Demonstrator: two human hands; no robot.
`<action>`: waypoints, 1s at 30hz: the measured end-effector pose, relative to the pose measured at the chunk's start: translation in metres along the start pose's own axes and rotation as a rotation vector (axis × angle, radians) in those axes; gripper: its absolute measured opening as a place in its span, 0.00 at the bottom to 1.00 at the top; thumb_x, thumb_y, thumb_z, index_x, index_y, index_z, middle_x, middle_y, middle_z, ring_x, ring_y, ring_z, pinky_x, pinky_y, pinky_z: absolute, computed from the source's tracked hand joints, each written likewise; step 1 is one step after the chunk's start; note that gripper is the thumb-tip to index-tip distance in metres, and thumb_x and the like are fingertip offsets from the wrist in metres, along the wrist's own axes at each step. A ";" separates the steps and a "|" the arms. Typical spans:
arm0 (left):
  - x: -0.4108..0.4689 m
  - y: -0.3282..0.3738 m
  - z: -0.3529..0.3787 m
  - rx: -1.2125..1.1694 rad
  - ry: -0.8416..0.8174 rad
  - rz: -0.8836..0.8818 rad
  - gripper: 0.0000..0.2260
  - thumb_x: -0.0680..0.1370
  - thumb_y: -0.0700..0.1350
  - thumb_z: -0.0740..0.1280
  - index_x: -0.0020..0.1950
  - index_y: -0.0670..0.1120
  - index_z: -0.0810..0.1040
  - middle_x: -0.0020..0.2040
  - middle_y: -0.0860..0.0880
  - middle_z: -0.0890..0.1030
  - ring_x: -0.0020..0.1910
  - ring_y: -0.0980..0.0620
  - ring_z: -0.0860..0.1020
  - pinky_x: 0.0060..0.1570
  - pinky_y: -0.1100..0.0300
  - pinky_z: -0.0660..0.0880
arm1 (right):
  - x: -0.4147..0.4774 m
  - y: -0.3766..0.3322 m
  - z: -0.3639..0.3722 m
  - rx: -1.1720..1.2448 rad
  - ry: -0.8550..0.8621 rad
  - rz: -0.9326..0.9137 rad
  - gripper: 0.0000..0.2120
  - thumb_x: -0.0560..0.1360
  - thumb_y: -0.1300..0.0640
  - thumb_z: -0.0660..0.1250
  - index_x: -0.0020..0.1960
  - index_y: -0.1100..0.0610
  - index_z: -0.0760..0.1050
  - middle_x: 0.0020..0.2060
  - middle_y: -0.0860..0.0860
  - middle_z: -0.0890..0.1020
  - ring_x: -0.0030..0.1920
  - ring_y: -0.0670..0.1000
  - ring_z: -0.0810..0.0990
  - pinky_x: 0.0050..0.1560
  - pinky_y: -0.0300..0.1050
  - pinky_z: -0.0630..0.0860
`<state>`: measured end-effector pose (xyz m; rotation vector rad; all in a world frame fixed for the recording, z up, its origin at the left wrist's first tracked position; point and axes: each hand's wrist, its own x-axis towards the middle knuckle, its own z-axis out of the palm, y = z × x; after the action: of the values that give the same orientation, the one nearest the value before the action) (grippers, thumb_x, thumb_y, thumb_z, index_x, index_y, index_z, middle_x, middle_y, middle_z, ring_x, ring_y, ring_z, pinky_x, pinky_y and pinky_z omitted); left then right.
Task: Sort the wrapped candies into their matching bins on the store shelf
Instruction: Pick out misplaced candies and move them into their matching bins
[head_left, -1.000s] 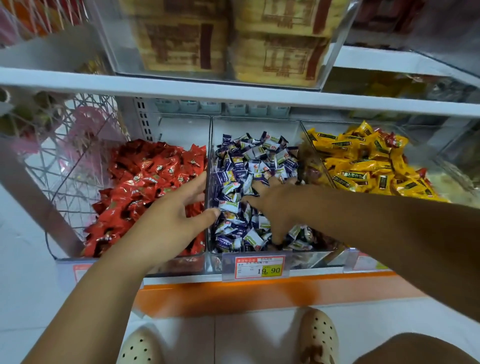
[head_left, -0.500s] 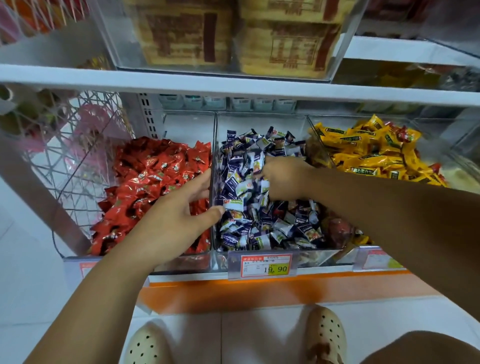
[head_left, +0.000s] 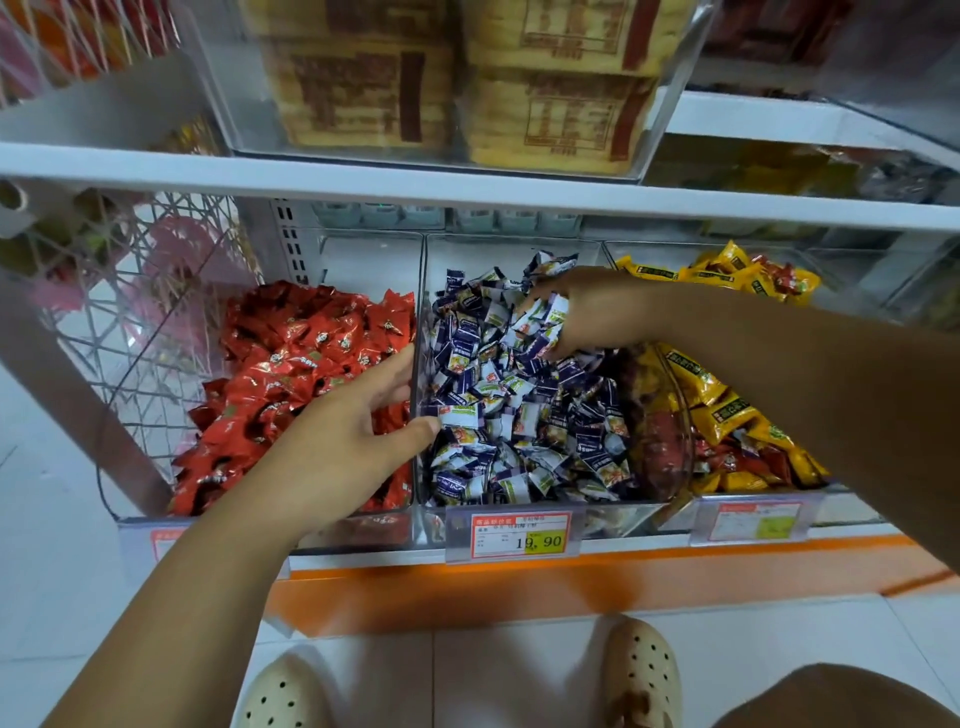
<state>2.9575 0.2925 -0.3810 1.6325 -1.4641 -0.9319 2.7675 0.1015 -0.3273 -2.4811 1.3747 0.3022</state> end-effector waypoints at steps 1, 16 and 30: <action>0.000 0.000 0.000 0.003 0.002 -0.001 0.30 0.76 0.49 0.68 0.73 0.67 0.59 0.64 0.74 0.65 0.57 0.82 0.62 0.57 0.75 0.59 | -0.002 -0.005 0.001 0.024 -0.008 -0.009 0.38 0.72 0.50 0.73 0.76 0.49 0.59 0.34 0.51 0.81 0.32 0.49 0.77 0.35 0.40 0.72; 0.000 0.001 0.000 0.027 0.013 -0.006 0.32 0.76 0.49 0.68 0.76 0.60 0.58 0.71 0.65 0.64 0.56 0.81 0.62 0.54 0.77 0.59 | -0.037 -0.026 -0.005 0.150 -0.623 -0.061 0.27 0.72 0.49 0.73 0.69 0.41 0.69 0.74 0.47 0.64 0.71 0.54 0.66 0.58 0.56 0.77; 0.001 0.001 0.002 0.041 0.018 -0.008 0.32 0.77 0.49 0.68 0.76 0.61 0.57 0.68 0.69 0.64 0.56 0.82 0.62 0.54 0.81 0.58 | -0.015 -0.018 0.062 -0.337 -0.339 -0.127 0.46 0.73 0.60 0.71 0.78 0.49 0.43 0.75 0.55 0.50 0.70 0.61 0.65 0.53 0.46 0.73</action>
<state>2.9552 0.2917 -0.3810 1.6736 -1.4740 -0.8952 2.7723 0.1433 -0.3777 -2.6009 1.0948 0.9458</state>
